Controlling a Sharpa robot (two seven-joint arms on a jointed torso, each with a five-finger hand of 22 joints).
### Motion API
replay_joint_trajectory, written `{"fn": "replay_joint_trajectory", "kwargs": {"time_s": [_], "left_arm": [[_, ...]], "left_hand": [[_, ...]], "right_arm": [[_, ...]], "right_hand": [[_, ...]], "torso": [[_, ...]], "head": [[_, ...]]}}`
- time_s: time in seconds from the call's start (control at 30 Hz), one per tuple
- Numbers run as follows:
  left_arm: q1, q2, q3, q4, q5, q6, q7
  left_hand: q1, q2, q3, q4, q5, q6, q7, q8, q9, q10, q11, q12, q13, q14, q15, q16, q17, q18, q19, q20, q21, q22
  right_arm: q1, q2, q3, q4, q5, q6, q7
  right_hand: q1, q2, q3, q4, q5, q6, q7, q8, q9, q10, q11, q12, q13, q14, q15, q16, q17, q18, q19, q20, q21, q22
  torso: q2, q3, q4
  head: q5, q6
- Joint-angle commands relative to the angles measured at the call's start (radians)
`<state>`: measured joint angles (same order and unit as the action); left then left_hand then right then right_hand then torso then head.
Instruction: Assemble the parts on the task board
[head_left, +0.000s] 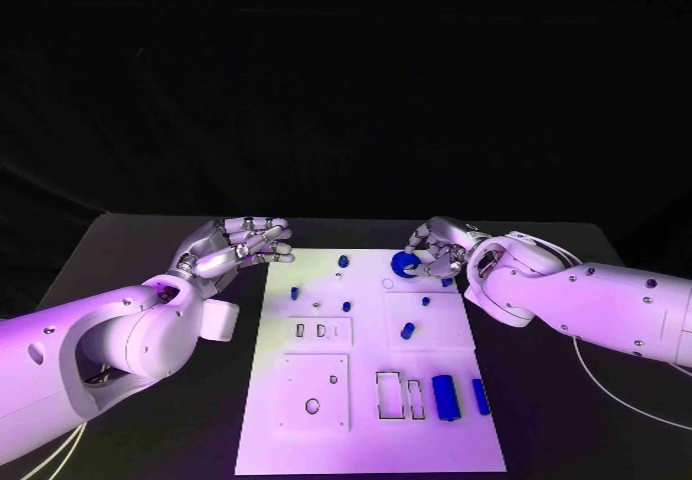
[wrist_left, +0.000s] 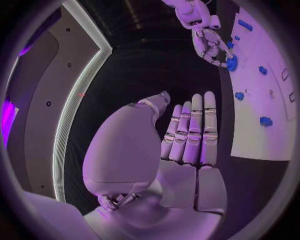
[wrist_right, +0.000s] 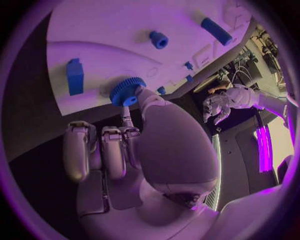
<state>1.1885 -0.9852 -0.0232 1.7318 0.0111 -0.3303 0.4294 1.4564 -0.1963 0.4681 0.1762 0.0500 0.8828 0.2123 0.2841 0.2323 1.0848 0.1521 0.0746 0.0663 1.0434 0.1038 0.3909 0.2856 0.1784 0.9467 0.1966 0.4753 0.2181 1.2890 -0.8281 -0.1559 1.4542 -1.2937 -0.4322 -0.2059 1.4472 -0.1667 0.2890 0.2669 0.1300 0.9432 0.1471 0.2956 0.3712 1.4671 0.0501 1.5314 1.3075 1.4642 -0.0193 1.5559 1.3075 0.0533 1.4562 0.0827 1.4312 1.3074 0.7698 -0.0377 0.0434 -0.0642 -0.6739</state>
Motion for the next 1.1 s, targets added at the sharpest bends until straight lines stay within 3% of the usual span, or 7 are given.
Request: {"fn": "replay_joint_trajectory", "kwargs": {"time_s": [0.03,0.23,0.4,0.7,0.9,1.1], "left_arm": [[0.001,0.001,0.001,0.000,-0.001,0.021,0.003],[0.001,0.005,0.001,0.000,-0.001,0.023,0.004],[0.001,0.006,0.001,-0.001,-0.001,0.024,0.003],[0.001,0.011,0.001,-0.001,-0.001,0.025,0.003],[0.001,0.012,0.001,0.000,-0.001,0.025,0.002],[0.001,0.015,0.001,-0.001,-0.005,0.026,0.001]], "left_hand": [[-0.009,0.000,0.000,-0.004,-0.001,-0.003,0.003,-0.006,-0.002,0.001,0.006,-0.004,0.001,-0.007,-0.001,0.006,0.001,0.000,-0.004,-0.001,0.004,0.001],[-0.010,0.001,-0.001,-0.004,-0.001,-0.003,0.003,-0.006,-0.002,0.001,0.006,-0.004,0.001,-0.007,-0.001,0.006,0.002,0.000,-0.005,0.000,0.005,0.001],[-0.010,0.001,-0.001,-0.004,-0.001,-0.003,0.003,-0.006,-0.002,0.001,0.006,-0.004,0.001,-0.007,-0.001,0.006,0.002,0.000,-0.005,0.000,0.005,0.001],[-0.010,0.001,-0.001,-0.004,-0.001,-0.003,0.003,-0.006,-0.002,0.001,0.006,-0.004,0.001,-0.007,-0.001,0.006,0.002,0.000,-0.005,0.000,0.005,0.001],[-0.010,0.001,0.000,-0.004,-0.001,-0.003,0.002,-0.006,-0.002,0.001,0.006,-0.005,0.001,-0.008,-0.001,0.006,0.003,0.000,-0.006,0.000,0.006,0.002],[-0.010,0.001,0.000,-0.004,-0.001,-0.003,0.002,-0.006,-0.002,0.001,0.006,-0.005,0.001,-0.008,-0.001,0.006,0.003,0.000,-0.006,0.000,0.006,0.002]], "right_arm": [[0.000,-0.002,0.003,0.051,-0.131,-0.100,-0.045],[0.000,0.019,0.006,0.124,-0.247,-0.144,-0.080],[-0.003,0.063,0.006,0.135,-0.295,-0.142,-0.085],[-0.025,0.147,0.005,0.097,-0.331,-0.124,-0.103],[-0.036,0.189,0.005,0.059,-0.335,-0.111,-0.102],[-0.043,0.214,0.004,0.032,-0.335,-0.101,-0.104]], "right_hand": [[-0.021,-0.009,0.010,0.003,-0.001,0.037,-0.027,-0.003,0.001,0.080,-0.009,0.007,0.229,0.099,-0.007,0.007,0.228,-0.010,0.010,0.000,0.008,0.105],[-0.037,-0.020,0.015,0.008,-0.001,0.041,-0.027,-0.006,0.000,0.081,-0.010,0.008,0.230,0.100,-0.008,0.007,0.231,-0.012,0.014,-0.001,0.013,0.112],[-0.041,-0.022,0.016,0.009,-0.001,0.042,-0.028,-0.007,0.000,0.081,-0.010,0.008,0.230,0.100,-0.008,0.008,0.232,-0.012,0.016,-0.001,0.015,0.115],[-0.041,-0.023,0.018,0.008,-0.001,0.041,-0.028,-0.008,0.000,0.081,-0.011,0.008,0.230,0.100,-0.008,0.008,0.232,-0.013,0.017,-0.002,0.016,0.116],[-0.040,-0.023,0.020,0.007,0.000,0.040,-0.028,-0.009,0.000,0.081,-0.011,0.008,0.230,0.100,-0.008,0.008,0.233,-0.013,0.017,-0.002,0.016,0.116],[-0.041,-0.024,0.023,0.007,0.000,0.039,-0.027,-0.011,-0.001,0.081,-0.011,0.008,0.230,0.100,-0.008,0.008,0.233,-0.012,0.016,-0.002,0.015,0.115]], "torso": [[0.000,0.0009,0.0001],[0.000,-0.0002,0.0021],[0.001,-0.0004,0.0009],[0.001,-0.0034,0.0073],[0.003,-0.0041,0.0052],[0.003,-0.0014,0.0031]], "head": [[0.001,0.001],[0.001,0.000],[0.008,-0.001],[0.015,-0.004],[0.024,-0.006],[0.030,-0.009]]}}
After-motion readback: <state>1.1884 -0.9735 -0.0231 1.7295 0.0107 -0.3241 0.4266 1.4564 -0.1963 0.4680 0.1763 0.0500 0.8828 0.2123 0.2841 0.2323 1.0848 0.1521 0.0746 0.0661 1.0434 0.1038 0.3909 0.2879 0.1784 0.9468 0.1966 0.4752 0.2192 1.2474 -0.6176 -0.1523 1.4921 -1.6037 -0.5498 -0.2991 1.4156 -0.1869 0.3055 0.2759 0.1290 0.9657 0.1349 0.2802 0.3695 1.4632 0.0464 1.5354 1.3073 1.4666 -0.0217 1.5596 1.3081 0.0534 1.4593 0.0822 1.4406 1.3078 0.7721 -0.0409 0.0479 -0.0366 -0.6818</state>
